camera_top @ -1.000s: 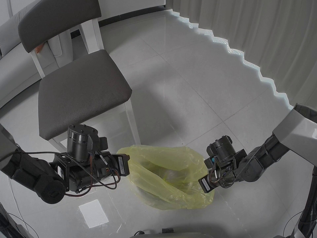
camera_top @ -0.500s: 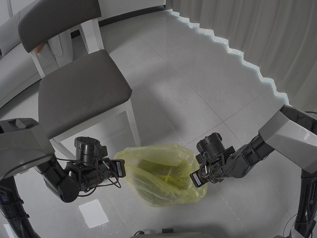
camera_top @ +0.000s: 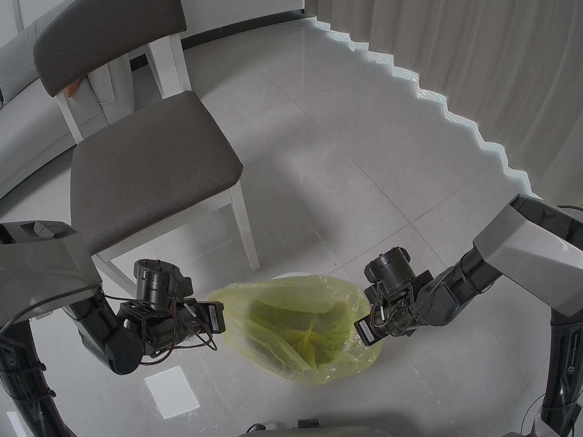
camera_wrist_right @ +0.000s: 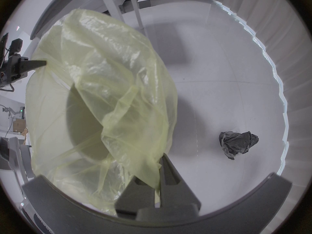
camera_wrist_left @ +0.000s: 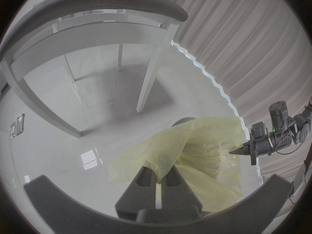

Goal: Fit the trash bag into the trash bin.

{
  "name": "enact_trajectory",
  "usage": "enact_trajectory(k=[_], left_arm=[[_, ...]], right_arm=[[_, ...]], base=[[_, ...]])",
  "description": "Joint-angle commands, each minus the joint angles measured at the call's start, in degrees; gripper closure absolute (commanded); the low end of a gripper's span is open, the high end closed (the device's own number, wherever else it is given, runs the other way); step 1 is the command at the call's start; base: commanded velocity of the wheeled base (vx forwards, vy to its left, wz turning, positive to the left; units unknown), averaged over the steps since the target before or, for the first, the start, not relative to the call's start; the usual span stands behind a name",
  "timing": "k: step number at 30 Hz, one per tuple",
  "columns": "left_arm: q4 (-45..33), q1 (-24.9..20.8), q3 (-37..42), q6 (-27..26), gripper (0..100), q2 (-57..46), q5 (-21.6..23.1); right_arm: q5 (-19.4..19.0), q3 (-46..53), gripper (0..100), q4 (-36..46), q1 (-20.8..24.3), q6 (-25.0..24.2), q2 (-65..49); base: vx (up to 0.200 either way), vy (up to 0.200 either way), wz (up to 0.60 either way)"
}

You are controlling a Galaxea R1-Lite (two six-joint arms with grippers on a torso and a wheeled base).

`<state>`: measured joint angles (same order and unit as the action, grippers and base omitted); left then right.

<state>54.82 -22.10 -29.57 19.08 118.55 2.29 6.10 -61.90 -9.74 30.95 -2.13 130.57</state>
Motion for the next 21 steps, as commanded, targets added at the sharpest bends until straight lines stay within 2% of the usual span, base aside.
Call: enact_trajectory(k=[1, 6, 21], left_arm=[[0.02, 0.13, -5.05, -0.01, 100, 4.05, -0.09], [-0.07, 0.13, -8.22, 0.17, 100, 5.20, -0.18], [0.81, 0.74, -7.08, 0.61, 100, 0.01, -0.18]], right_arm=[[0.06, -3.14, 100, 0.16, -2.30, -0.06, 0.82], [0.06, -4.19, 100, -0.02, -3.62, -0.06, 0.65], [1.55, -0.76, 100, -2.21, -3.35, 0.29, -4.10]], base=[[0.000, 0.000, 0.00], [0.000, 0.000, 0.00], [0.000, 0.000, 0.00]])
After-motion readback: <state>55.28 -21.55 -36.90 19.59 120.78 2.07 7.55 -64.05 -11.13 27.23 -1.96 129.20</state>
